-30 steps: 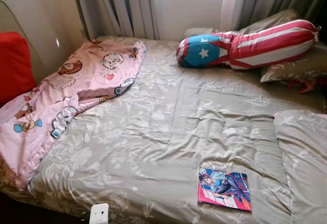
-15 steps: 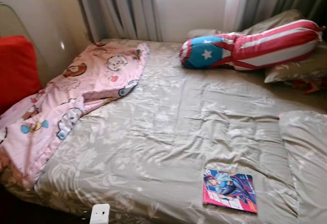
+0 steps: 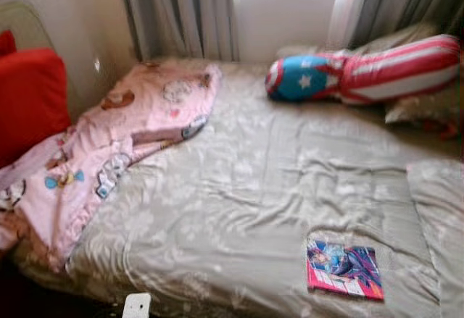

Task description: Clean up the room

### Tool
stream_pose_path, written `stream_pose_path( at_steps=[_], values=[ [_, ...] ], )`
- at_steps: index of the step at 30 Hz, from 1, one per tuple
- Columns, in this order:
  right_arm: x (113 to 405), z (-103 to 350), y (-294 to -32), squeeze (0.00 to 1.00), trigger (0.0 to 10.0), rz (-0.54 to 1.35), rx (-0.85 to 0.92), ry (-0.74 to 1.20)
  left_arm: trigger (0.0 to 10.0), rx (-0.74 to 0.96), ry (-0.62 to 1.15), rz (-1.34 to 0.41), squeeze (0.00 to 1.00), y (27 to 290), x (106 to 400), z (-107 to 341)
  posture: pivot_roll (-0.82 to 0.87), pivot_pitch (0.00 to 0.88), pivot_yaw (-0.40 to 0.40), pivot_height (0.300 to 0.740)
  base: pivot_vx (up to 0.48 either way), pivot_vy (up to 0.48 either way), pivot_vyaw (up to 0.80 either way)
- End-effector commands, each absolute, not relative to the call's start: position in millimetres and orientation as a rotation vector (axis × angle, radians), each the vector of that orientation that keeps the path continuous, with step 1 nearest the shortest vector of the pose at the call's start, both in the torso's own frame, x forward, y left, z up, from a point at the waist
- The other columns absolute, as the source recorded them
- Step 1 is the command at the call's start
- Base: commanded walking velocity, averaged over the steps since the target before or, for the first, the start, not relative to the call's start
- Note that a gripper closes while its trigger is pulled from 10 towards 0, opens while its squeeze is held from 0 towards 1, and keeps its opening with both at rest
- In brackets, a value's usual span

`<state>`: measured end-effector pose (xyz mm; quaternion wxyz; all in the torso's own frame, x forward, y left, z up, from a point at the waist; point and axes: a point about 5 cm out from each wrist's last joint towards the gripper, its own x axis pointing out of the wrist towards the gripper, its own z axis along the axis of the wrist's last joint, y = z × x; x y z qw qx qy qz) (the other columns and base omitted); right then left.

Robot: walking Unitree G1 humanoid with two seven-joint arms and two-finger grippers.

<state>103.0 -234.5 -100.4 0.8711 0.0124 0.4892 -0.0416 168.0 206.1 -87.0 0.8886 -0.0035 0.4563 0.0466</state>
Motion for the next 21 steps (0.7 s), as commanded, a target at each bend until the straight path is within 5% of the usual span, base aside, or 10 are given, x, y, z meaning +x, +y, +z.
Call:
stream_pose_path(
  at_steps=[1,21],
  values=[
    [98.7,-101.2,-236.5,0.00,10.0,-0.097,0.025,1.035,10.0,-0.003,0.968,0.092,0.00,205.8,165.0,-88.7,-0.16,0.000,0.048,0.740,0.000,0.371,0.00],
    [100.0,-100.8,-236.4,0.00,10.0,-0.095,0.025,1.032,10.0,-0.001,0.965,0.094,0.00,207.1,166.4,-87.9,-0.16,0.000,0.046,0.740,0.000,0.373,0.00]
  ],
)
